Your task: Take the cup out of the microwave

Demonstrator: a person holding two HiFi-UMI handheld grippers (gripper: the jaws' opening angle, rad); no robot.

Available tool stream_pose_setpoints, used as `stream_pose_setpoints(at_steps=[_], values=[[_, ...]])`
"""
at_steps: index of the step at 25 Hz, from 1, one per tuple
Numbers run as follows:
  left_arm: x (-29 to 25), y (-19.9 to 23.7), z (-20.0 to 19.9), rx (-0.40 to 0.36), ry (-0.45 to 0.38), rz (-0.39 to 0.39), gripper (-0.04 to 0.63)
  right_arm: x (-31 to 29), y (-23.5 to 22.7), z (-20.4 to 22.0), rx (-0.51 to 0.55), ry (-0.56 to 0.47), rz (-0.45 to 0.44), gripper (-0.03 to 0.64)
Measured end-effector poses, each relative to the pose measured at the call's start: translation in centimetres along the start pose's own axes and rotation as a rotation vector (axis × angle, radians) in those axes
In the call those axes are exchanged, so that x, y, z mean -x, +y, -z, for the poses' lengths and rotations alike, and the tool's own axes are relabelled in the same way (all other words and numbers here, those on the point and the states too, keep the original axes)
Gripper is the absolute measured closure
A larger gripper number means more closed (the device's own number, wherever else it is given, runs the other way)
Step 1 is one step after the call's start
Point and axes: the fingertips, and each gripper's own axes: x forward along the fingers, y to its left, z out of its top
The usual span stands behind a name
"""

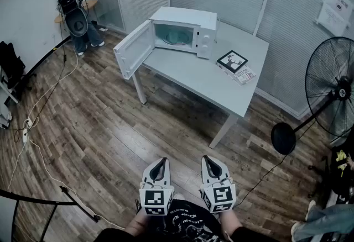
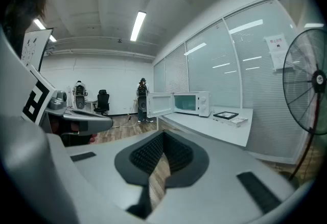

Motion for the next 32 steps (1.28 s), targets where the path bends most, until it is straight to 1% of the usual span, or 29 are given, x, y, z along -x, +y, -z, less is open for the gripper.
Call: stream_pose_setpoints(at_steps=[7,11,14,20,26,30,32], values=[[-1.0,-0.5,-0.2,0.003,0.009,0.001,0.592,-0.4,-1.3,-0.1,-0.015,0.001,0.004,0.614],[-1.5,0.3,0.3,0.005,0.016,0.005,0.592,-1.3,-1.2,-0.1,-0.05,-0.02,0.002,0.614],[-2.6,1.3,0.6,0.01,0.023,0.007,0.592,-2.6,-1.0,-0.2,-0.048,-0.02,0.005,0.614],[-7.0,3.7,0.1,-0.002,0.034,0.041,0.591,-6.6,-2.1,-0.4,-0.063,-0.006,0.044,0.614],[-13.1,7.1,-2.8,-0.013,0.013,0.072,0.592,-12.6,-4.0,-2.6,-0.047,-0.001,0.083,0.614],[-16.9,9.8,-4.3,-0.006,0.007,0.083,0.591,-16.2,-5.1,-4.5,-0.074,-0.024,0.086,0.612],[-18.4,11.1,-4.4,0.0,0.016,0.085,0.591,-17.7,-5.4,-4.7,-0.083,-0.012,0.098,0.612]])
